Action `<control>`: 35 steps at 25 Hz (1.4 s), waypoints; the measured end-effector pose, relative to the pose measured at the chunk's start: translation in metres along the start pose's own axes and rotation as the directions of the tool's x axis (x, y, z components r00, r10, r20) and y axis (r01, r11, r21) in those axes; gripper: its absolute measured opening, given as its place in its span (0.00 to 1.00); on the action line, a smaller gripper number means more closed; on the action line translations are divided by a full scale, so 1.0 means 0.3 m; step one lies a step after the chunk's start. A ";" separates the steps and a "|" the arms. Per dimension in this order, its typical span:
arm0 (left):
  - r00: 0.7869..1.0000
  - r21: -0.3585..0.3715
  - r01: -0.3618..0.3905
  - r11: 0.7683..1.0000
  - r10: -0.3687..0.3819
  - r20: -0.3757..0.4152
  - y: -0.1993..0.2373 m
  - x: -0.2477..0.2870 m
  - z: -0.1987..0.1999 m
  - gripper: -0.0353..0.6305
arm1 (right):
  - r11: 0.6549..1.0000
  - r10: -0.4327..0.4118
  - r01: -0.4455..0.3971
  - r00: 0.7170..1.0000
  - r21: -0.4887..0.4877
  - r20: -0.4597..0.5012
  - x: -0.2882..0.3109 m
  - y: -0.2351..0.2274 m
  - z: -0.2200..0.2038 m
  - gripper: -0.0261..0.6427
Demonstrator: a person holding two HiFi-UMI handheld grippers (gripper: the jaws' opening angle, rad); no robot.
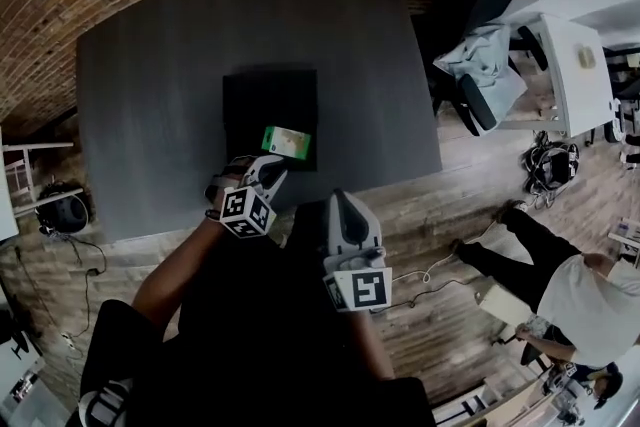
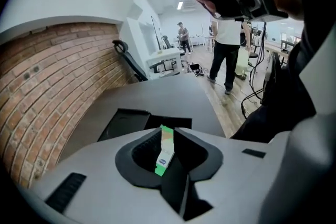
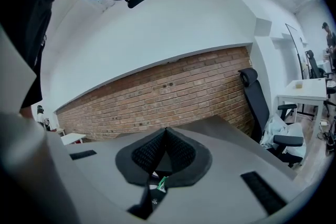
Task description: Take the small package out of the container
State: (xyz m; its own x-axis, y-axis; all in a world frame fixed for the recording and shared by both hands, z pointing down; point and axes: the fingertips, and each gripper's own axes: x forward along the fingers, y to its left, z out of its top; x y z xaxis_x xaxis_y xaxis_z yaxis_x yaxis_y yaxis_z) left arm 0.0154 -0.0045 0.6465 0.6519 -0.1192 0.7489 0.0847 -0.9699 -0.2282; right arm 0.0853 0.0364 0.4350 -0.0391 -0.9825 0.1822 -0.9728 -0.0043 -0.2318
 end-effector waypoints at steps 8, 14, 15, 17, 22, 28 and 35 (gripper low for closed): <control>0.990 0.088 0.081 0.993 -0.070 -0.121 0.015 0.166 -0.031 0.29 | 0.998 0.056 -0.056 0.998 0.036 -0.010 0.054 -0.097 -0.011 0.07; 0.969 0.200 0.174 0.964 -0.131 -0.211 0.023 0.265 -0.043 0.34 | 0.997 0.075 -0.073 0.994 0.035 -0.074 0.090 -0.136 -0.059 0.07; 0.964 0.213 0.190 0.958 -0.141 -0.225 0.018 0.278 -0.048 0.35 | 0.996 0.078 -0.075 0.995 0.042 -0.067 0.094 -0.142 -0.059 0.07; 0.953 0.238 0.225 0.945 -0.163 -0.257 0.008 0.300 -0.065 0.37 | 0.996 0.078 -0.075 0.995 0.053 -0.055 0.106 -0.158 -0.056 0.07; 0.932 0.270 0.262 0.927 -0.170 -0.321 0.007 0.351 -0.108 0.42 | 0.996 0.061 -0.058 0.996 0.062 -0.064 0.123 -0.196 -0.065 0.07; 0.914 0.296 0.286 0.911 -0.167 -0.371 0.001 0.391 -0.121 0.46 | 0.997 0.039 -0.031 0.995 0.076 -0.094 0.120 -0.241 -0.099 0.07; 0.886 0.299 0.340 0.892 -0.197 -0.419 -0.014 0.425 -0.127 0.51 | 0.994 0.042 -0.032 0.995 0.102 -0.092 0.126 -0.271 -0.095 0.07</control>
State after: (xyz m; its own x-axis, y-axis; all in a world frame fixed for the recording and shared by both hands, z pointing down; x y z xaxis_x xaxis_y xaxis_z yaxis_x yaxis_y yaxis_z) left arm 0.0695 -0.0236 0.7666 0.2449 -0.0033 0.9696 0.5222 -0.8421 -0.1347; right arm 0.1564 0.0049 0.4878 -0.1008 -0.9604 0.2599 -0.9426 0.0086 -0.3340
